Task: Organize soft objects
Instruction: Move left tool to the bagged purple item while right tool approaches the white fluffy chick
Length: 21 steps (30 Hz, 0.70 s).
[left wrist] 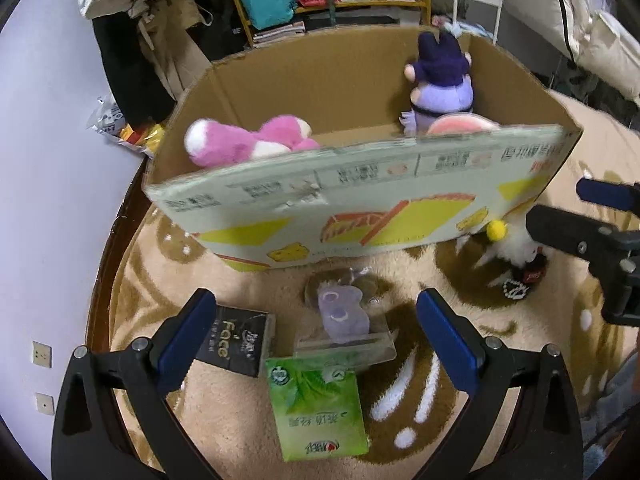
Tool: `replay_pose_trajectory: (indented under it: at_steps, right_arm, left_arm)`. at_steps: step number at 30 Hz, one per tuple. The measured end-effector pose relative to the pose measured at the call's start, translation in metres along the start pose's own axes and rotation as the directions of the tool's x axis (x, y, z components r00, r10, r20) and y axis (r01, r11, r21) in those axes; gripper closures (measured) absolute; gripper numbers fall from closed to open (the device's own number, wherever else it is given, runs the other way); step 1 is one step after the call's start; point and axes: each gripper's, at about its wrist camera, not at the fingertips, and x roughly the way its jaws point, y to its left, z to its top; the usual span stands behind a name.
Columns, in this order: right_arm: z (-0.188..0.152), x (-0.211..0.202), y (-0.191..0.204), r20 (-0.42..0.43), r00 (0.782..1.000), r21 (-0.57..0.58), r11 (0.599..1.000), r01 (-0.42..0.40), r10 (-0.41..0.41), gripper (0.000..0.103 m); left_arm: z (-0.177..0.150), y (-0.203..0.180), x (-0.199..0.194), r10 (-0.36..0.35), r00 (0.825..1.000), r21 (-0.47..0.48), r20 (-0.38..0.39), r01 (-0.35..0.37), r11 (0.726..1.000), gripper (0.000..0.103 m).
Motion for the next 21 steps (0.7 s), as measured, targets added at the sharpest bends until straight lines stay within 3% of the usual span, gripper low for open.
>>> replay_pose_trajectory:
  at_steps: [18, 21]
  right_arm:
    - [-0.008, 0.038, -0.002, -0.116, 0.993, -0.018, 1.0, 0.014, -0.016, 0.003]
    - [-0.009, 0.041, -0.002, -0.126, 0.992, -0.02, 1.0, 0.016, -0.019, 0.003]
  left_arm:
    - [-0.009, -0.005, 0.038, 0.006, 0.995, 0.016, -0.095, -0.005, 1.0, 0.005]
    - [-0.008, -0.005, 0.039, -0.015, 0.996, 0.021, -0.092, 0.017, 1.0, 0.017]
